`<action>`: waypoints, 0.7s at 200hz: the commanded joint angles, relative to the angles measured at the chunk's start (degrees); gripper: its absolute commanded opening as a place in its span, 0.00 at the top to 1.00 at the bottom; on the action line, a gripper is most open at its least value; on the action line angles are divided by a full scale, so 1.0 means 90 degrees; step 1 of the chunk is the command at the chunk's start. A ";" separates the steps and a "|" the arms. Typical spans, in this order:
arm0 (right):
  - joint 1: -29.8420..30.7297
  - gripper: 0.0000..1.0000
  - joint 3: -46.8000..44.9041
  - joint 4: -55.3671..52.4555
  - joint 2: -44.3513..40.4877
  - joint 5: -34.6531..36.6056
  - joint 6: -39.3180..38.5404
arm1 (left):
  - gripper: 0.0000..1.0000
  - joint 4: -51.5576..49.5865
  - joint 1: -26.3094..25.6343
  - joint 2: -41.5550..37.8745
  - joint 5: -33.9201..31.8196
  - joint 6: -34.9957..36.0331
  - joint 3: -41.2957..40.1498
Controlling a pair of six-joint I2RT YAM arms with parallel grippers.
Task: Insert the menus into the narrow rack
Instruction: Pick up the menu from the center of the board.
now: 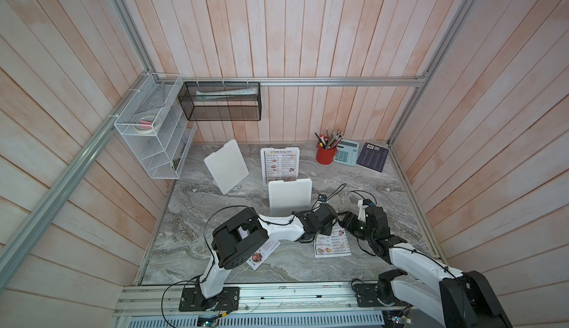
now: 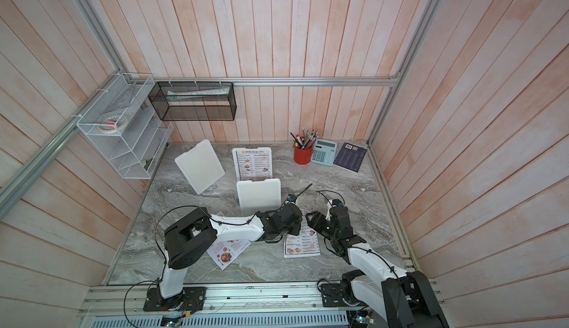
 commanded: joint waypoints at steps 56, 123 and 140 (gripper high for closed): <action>-0.0085 0.29 -0.0374 -0.0006 -0.2933 0.0237 -0.0370 | 0.94 0.1086 -0.0001 -0.1823 0.0680 0.0745 -0.1151; -0.0087 0.08 -0.1063 0.1560 -0.4282 -0.1801 -0.0378 | 0.95 0.1475 -0.0001 -0.3421 0.0689 0.1157 -0.2154; -0.0080 0.08 -0.1124 0.2115 -0.4032 -0.2157 -0.0260 | 0.95 0.1488 -0.0001 -0.3773 0.0655 0.1215 -0.2332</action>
